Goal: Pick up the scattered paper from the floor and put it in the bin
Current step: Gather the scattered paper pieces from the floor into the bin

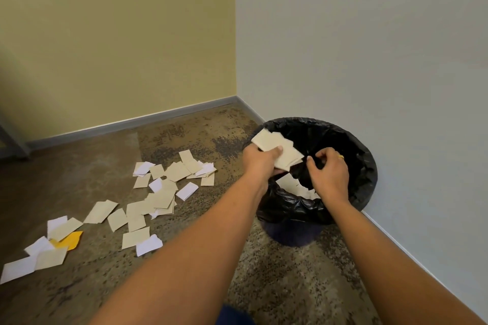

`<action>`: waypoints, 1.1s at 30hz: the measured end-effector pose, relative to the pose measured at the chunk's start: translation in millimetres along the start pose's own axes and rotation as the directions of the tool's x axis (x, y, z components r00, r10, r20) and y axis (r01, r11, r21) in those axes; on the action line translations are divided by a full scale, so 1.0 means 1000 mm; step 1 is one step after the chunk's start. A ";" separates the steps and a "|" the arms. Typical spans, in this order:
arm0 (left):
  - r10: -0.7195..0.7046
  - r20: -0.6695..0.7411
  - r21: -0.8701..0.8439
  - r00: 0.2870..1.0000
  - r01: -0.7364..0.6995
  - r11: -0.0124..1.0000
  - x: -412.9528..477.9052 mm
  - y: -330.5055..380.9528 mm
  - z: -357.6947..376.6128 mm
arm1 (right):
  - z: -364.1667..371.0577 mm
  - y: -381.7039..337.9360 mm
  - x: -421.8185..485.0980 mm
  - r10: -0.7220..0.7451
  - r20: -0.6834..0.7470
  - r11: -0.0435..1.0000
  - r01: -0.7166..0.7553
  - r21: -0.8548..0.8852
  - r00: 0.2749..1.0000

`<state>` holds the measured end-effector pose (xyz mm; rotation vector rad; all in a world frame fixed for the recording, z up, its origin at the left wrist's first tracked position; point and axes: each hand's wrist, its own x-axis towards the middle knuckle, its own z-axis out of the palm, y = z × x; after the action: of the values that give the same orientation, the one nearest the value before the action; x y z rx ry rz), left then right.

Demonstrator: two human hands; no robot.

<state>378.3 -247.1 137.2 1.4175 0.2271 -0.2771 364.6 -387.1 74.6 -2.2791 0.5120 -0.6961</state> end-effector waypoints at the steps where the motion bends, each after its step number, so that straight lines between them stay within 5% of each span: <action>1: -0.011 0.017 0.017 1.000 0.011 1.000 0.001 0.001 0.004 | 0.000 0.000 0.000 0.003 -0.010 1.000 -0.003 0.009 1.000; 5: -0.130 0.105 0.296 0.986 0.094 0.951 0.004 -0.003 0.007 | 0.000 0.001 0.000 0.047 -0.048 0.997 -0.045 0.060 0.998; 9: 0.090 0.105 0.582 0.990 -0.135 0.802 0.005 -0.015 -0.001 | 0.001 0.000 0.001 0.036 -0.048 0.998 -0.034 0.053 0.998; 16: 0.295 0.305 0.798 0.906 -0.412 0.440 -0.005 -0.047 -0.026 | 0.000 -0.001 -0.003 -0.070 -0.032 0.996 0.068 -0.049 0.997; 25: 0.138 0.297 0.906 0.945 -0.324 0.271 -0.006 -0.077 -0.086 | -0.003 -0.018 -0.019 -0.434 0.083 0.822 0.432 -0.372 0.897; 33: -0.018 0.111 0.943 0.994 -0.099 0.318 0.009 -0.109 -0.162 | 0.046 -0.069 -0.064 -0.651 0.147 0.712 0.666 -0.222 0.745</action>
<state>353.3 -101.6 9.6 2.6221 -0.1191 -0.4850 354.0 -282.5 73.7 -2.7411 -0.3079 -0.9372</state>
